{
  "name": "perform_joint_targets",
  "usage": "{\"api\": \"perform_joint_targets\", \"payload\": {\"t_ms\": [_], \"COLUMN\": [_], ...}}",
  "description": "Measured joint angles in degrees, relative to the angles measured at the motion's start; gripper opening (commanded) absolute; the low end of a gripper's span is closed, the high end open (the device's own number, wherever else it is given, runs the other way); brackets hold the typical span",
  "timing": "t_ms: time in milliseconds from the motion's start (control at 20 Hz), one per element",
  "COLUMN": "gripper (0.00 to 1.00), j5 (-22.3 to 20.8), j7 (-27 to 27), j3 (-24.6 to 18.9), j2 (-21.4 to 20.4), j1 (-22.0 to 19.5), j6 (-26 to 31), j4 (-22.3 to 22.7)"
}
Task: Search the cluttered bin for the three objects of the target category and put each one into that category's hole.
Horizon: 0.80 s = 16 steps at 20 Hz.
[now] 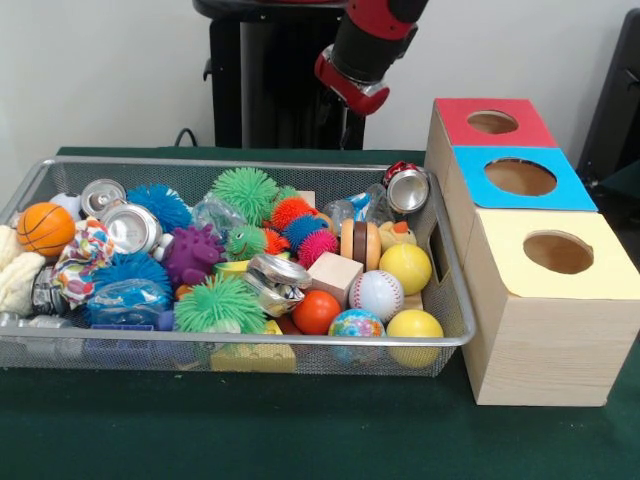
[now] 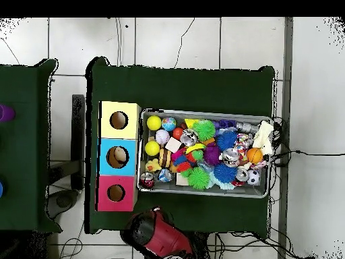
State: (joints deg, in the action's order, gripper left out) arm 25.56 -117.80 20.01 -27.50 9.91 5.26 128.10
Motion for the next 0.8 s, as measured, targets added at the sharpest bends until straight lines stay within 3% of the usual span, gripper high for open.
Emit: {"api": "perform_joint_targets", "payload": {"t_ms": [500, 800], "gripper": [1.00, 1.00], "j5": [-0.67, -0.65], "j7": [0.00, 0.00], "j3": [2.53, 2.47], "j2": [0.04, 2.04], "j1": [1.10, 0.47], "j6": [20.16, 20.52], "j4": [0.02, 0.00]}}
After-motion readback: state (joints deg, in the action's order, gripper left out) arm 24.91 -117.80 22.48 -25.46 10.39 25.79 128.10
